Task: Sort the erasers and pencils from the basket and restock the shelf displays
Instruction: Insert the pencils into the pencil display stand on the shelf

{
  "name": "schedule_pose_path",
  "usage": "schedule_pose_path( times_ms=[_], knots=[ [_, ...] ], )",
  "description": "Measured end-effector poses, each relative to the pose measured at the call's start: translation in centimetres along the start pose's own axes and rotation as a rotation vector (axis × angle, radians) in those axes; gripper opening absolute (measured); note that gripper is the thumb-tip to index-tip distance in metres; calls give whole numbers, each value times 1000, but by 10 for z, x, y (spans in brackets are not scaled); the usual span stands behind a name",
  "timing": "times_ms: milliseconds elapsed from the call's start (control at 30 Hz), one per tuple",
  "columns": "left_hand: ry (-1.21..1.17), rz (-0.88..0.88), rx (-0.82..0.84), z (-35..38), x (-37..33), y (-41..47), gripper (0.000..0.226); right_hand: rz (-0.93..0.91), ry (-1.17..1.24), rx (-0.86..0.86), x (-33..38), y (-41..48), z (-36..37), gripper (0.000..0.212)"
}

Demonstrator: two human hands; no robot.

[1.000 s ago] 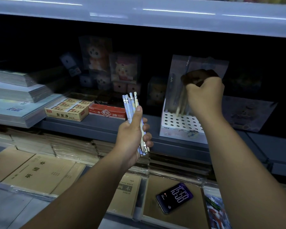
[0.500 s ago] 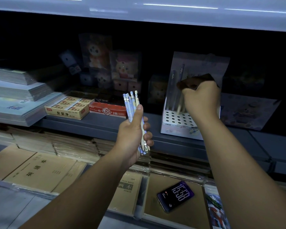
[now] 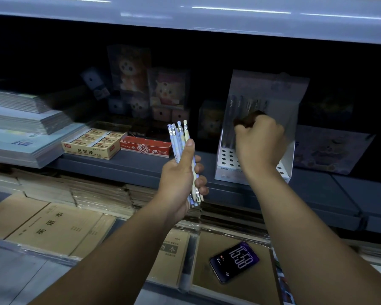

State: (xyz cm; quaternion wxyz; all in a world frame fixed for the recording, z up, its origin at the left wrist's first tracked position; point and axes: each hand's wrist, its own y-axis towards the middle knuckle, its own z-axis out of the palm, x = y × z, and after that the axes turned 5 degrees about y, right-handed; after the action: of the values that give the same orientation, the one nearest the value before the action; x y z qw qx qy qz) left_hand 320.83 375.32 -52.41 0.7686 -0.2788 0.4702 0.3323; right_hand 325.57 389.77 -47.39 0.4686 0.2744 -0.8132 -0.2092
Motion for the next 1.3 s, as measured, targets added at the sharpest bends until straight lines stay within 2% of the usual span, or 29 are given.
schedule_pose_path(
  times_ms=[333, 433, 467, 533, 600, 700, 767, 800, 867, 933, 1000, 1067, 1200, 1300],
  knots=[
    [-9, 20, -9, 2, -5, -6, 44, -132, 33, 59, 1, 2, -13, 12],
    [0, 19, -6, 3, -5, -7, 45, -181, 20, 143, 4, 4, -21, 42],
    [1, 21, -5, 3, -5, -7, 45, -181, -26, 172, 5, 5, -23, 40],
    [2, 27, 2, 3, -5, -7, 45, -147, -100, 208, 7, 7, -24, 21],
    [5, 33, 13, 3, -5, -6, 46, -114, -110, 232, 9, 8, -24, 15],
    [12, 33, 38, 2, -5, -6, 46, -135, 28, 235, 8, 6, -23, 15],
    [15, 36, 60, 2, -5, -7, 45, -197, 235, 239, 6, 1, -22, 2],
    [19, 41, 76, 2, -5, -8, 44, -211, 320, 263, 8, -3, -23, 11],
    [43, 53, 112, 1, -6, -10, 44, -128, 510, 393, 11, -12, -24, 17],
    [91, 69, 143, 2, -7, -12, 43, 50, 698, 550, 14, -19, -27, 25],
    [140, 88, 155, 5, -7, -14, 40, 168, 782, 674, 11, -22, -29, 29],
    [177, 107, 155, 8, -5, -15, 36, 201, 814, 760, 8, -23, -34, 30],
    [223, 136, 172, 12, 1, -17, 29, 258, 848, 768, 4, -22, -43, 22],
    [223, 127, 174, 16, 3, -18, 32, 313, 876, 765, 3, -21, -48, 13]
  ],
)
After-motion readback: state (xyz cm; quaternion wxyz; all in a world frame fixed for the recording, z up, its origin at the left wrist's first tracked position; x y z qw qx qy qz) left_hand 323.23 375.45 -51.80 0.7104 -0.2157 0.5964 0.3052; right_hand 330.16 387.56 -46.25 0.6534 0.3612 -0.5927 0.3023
